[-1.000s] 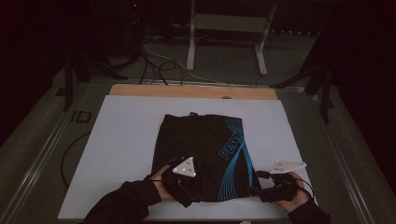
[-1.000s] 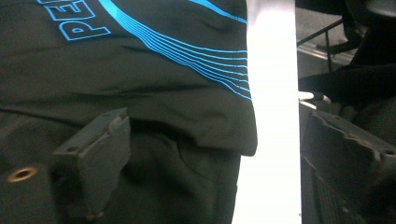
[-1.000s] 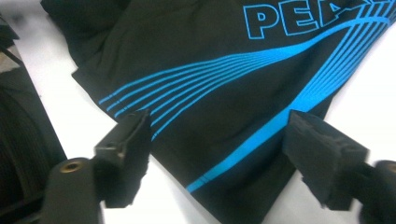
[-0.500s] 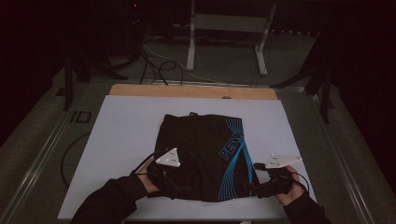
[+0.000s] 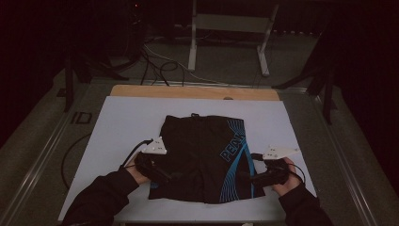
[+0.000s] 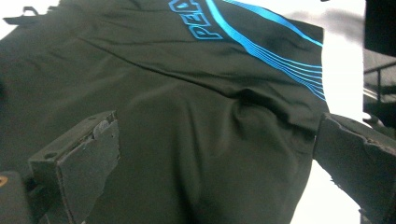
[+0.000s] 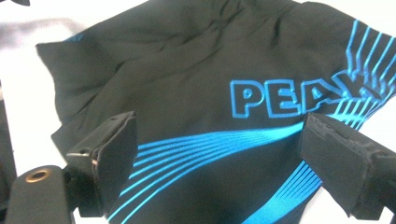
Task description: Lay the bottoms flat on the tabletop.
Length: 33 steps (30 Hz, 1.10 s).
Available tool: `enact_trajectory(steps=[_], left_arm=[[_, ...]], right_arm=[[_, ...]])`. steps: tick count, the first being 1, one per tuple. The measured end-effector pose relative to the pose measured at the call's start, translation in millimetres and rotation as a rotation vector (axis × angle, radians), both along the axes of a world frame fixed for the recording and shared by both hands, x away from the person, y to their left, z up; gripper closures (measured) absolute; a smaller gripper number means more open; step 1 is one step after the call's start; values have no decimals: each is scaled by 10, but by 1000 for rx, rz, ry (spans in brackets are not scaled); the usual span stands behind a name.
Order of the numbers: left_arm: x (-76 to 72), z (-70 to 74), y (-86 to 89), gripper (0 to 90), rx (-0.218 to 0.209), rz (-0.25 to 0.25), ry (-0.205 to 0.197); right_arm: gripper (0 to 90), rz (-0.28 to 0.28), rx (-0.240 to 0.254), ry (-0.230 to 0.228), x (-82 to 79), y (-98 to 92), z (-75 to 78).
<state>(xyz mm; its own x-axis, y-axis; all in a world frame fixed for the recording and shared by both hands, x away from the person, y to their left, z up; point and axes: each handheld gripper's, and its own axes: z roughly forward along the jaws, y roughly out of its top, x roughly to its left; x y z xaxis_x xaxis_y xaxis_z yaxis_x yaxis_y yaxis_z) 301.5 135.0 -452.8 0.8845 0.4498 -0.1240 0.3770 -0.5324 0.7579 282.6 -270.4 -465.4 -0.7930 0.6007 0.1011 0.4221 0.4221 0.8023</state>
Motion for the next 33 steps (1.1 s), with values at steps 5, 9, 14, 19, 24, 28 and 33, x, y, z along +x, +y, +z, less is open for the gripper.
enact_trajectory(steps=[5, 9, 14, 19, 24, 28, 33], left_arm=[[120, 10, 113, 19, -21, 68, -5], [197, 16, 175, 18, -22, 110, -17], [292, 3, 223, 17, -20, 154, -24], [392, -18, 244, 17, -14, 186, -23], [500, -36, 251, 17, -1, 226, -26], [598, -53, 265, 18, -9, 262, -21], [703, -88, 261, 18, 3, 301, -35]], right_arm=[[123, -23, 3, -55, 120, 34, 44], [123, -35, -3, -99, 208, 82, 87], [124, -46, -14, -123, 341, 145, 130], [137, -87, -4, -123, 481, 163, 139], [138, -120, -2, -124, 593, 148, 118], [137, -143, -1, -116, 678, 130, 61], [133, -173, -5, -99, 809, 115, -13]])
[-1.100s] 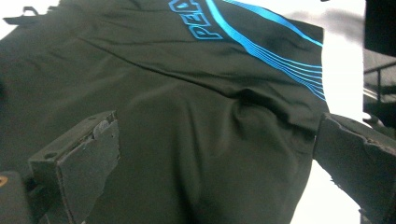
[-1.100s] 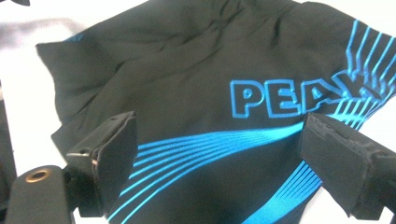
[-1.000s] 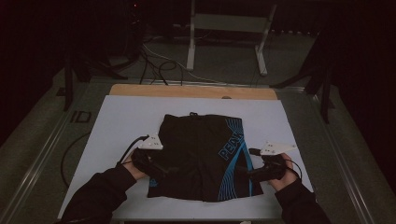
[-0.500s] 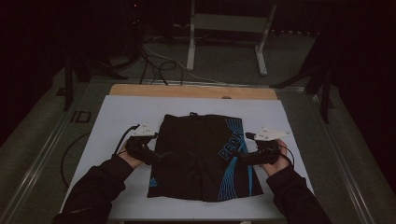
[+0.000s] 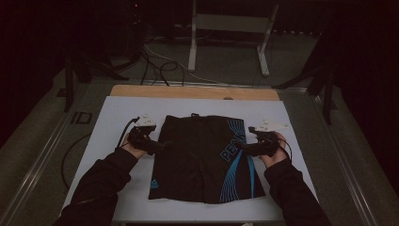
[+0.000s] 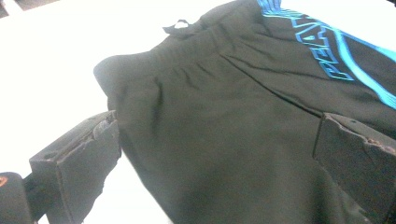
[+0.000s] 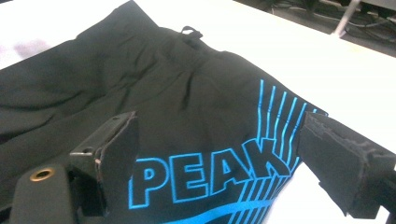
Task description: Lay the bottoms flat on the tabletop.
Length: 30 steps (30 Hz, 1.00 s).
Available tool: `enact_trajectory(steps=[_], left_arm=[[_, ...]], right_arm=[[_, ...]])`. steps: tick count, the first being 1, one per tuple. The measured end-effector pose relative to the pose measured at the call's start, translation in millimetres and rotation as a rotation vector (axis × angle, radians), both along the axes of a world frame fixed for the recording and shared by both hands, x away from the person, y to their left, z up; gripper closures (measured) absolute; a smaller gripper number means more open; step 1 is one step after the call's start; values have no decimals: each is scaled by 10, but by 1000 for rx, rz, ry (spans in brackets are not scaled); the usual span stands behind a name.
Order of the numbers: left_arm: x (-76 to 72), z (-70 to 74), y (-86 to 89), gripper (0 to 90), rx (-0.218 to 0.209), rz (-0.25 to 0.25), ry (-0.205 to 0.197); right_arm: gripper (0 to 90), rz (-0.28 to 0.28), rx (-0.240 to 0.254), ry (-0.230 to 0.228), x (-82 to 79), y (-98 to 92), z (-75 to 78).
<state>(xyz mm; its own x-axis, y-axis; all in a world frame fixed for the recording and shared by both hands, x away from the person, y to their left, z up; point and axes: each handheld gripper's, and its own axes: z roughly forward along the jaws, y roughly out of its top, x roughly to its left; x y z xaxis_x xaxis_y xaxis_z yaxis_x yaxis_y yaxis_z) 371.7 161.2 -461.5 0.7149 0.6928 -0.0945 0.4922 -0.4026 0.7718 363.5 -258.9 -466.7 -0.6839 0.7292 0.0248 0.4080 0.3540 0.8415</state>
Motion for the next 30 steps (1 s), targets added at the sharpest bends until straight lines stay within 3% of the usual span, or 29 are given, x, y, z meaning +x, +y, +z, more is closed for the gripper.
enact_trajectory(steps=[6, 12, 15, 20, 28, 30], left_arm=[[120, -33, 25, 17, -27, 43, -1], [234, -81, 48, 18, -28, 69, 13], [297, -117, 65, 18, -24, 89, 25], [391, -169, 83, 27, -23, 114, 40], [535, -213, 86, 40, -45, 133, 72], [599, -236, 68, 40, -45, 141, 83]], right_arm=[[126, -33, 3, 16, 143, -9, -77], [107, -40, 14, 45, 284, -11, -143], [105, -35, -19, 12, 347, 1, -168], [101, -57, 11, 101, 443, -7, -180], [102, -112, 37, 141, 580, -27, -267], [150, -145, 24, 153, 637, -30, -310]])
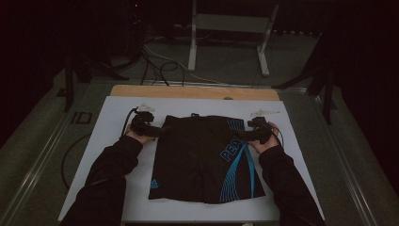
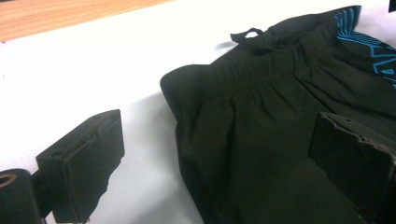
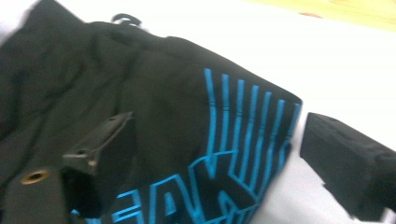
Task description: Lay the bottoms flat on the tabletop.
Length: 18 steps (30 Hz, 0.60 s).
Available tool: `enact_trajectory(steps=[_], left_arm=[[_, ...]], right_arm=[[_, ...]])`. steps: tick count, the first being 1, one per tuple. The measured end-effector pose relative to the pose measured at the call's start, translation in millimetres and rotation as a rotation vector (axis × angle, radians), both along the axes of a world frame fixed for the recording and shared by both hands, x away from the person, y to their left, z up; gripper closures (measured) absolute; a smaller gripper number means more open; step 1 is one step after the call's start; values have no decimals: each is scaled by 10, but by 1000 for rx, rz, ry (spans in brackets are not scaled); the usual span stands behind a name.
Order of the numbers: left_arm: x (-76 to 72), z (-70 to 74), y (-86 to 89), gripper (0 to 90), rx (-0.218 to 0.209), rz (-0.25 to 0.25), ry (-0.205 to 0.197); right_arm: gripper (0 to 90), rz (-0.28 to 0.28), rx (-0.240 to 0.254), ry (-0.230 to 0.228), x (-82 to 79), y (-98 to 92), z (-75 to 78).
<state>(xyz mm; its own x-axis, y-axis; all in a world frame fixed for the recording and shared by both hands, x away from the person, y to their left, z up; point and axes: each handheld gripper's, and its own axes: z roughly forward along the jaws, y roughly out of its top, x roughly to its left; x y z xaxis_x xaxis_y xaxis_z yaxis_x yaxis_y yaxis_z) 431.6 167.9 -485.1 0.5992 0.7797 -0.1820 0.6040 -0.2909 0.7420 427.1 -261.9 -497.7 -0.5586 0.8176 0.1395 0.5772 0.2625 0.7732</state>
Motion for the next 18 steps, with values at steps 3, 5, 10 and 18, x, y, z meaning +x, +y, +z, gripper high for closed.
enact_trajectory(steps=[3, 5, 10, 18], left_arm=[[62, -29, -12, 41, 1, 7, 10], [111, -50, -18, 57, 2, 19, 17], [181, -111, -18, 114, 6, 36, 37], [283, -214, -19, 188, -6, 49, 78]], right_arm=[[196, -28, 5, 15, 54, -31, -21], [232, -46, 13, 13, 89, -58, -29], [287, -51, -1, 23, 156, -66, -67], [330, -73, -46, 63, 272, -56, -170]])
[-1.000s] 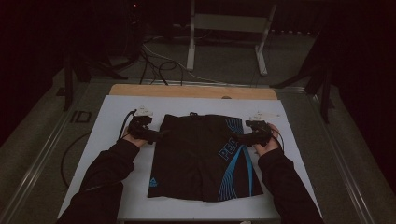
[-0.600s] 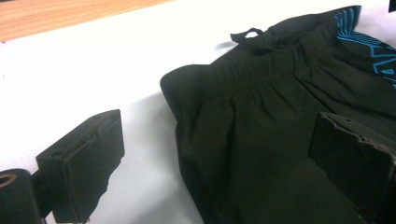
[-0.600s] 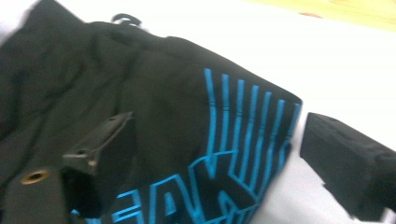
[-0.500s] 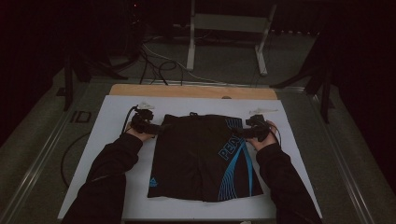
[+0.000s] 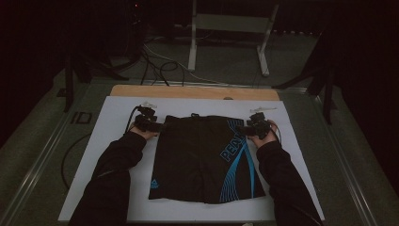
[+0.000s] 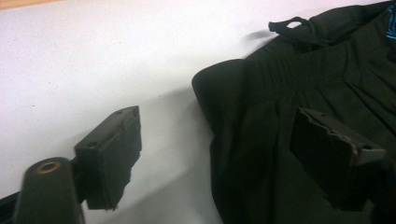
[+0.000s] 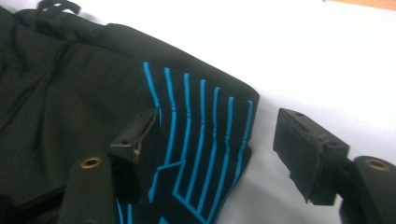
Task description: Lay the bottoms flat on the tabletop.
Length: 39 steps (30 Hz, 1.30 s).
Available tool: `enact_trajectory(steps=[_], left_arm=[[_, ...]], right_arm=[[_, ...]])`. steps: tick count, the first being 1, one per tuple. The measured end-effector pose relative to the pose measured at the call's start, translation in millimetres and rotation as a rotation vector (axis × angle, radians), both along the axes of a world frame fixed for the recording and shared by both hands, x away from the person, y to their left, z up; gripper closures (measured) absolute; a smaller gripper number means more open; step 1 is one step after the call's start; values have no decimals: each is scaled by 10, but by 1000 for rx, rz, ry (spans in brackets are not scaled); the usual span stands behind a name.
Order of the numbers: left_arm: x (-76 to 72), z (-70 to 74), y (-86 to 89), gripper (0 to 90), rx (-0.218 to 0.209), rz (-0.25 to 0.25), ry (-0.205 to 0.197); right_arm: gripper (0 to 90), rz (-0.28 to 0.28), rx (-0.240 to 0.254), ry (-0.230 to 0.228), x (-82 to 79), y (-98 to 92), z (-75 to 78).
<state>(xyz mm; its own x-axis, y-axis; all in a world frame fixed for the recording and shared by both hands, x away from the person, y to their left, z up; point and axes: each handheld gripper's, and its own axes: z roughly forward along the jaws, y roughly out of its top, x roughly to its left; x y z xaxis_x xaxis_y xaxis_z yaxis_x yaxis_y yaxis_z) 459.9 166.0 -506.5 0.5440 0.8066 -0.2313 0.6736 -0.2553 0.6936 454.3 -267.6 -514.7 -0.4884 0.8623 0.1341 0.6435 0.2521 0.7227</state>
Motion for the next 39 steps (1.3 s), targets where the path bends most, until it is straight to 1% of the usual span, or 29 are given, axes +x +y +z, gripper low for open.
enact_trajectory(steps=[1, 3, 4, 5, 6, 7, 8, 9, 10, 11, 13, 14, 15, 16, 17, 18, 20, 22, 24, 25, 30, 32, 33, 34, 35, 37, 39], left_arm=[[13, -11, -9, 204, 0, 4, 1], [39, -36, -28, 259, 12, -3, 8], [55, -50, -42, 272, 19, 3, 11], [63, -57, -46, 303, 11, 2, 16], [75, -70, -53, 353, 2, 7, 17], [82, -80, -61, 380, 0, 11, 16], [89, -91, -72, 408, -8, 12, 21], [92, -99, -82, 458, -11, 8, 21], [92, -102, -95, 486, -6, 6, 18], [87, -103, -107, 535, -6, 5, 11], [80, -94, -122, 599, -9, 10, -1], [74, -82, -128, 641, -17, 9, -10], [69, -71, -130, 684, -21, 8, -15], [59, -57, -133, 709, -29, 6, -20], [50, -50, -137, 740, -33, -1, -24], [44, -46, -141, 762, -29, -6, -27], [30, -27, -149, 787, -13, -17, -47], [23, -7, -136, 797, -18, -6, -68], [17, 17, -126, 798, -27, 6, -86], [21, 28, -125, 799, -24, 9, -91], [27, 68, -111, 799, -32, 16, -127], [37, 79, -112, 798, -28, 20, -136], [41, 83, -111, 798, -31, 23, -141], [43, 85, -110, 798, -24, 25, -149], [48, 82, -112, 798, -24, 25, -150], [60, 81, -116, 797, -13, 24, -153], [69, 85, -122, 797, -14, 30, -158]], right_arm=[[334, 0, 4, 6, 12, -3, -11], [360, -3, 19, 26, 34, -5, -40], [372, -4, 18, 27, 38, -4, -45], [397, -5, 12, 32, 49, -5, -59], [420, -5, 14, 38, 53, -7, -65], [425, -9, 26, 47, 60, -4, -82], [434, -9, 21, 44, 62, -5, -93], [451, -13, 18, 41, 63, -2, -93], [461, -18, 23, 47, 68, -3, -89], [500, -22, 27, 49, 74, -4, -89], [567, -47, 25, 52, 78, 9, -84], [636, -54, 21, 60, 82, 9, -77], [671, -60, 26, 69, 87, 10, -73], [702, -65, 23, 69, 89, 16, -70], [767, -61, 16, 68, 87, 20, -65], [811, -58, 19, 65, 82, 23, -59], [833, -56, 5, 55, 73, 39, -36], [837, -53, -6, 43, 68, 58, -9], [838, -62, 2, 29, 70, 59, 12], [839, -65, -4, 23, 71, 62, 33], [839, -71, 5, 16, 97, 72, 84], [839, -72, -6, 4, 102, 75, 101], [839, -75, 2, 6, 106, 82, 110], [839, -73, -1, 2, 112, 79, 115], [839, -80, 4, 1, 115, 82, 122], [838, -77, -3, -2, 125, 83, 130], [838, -79, 3, -11, 135, 82, 143]])
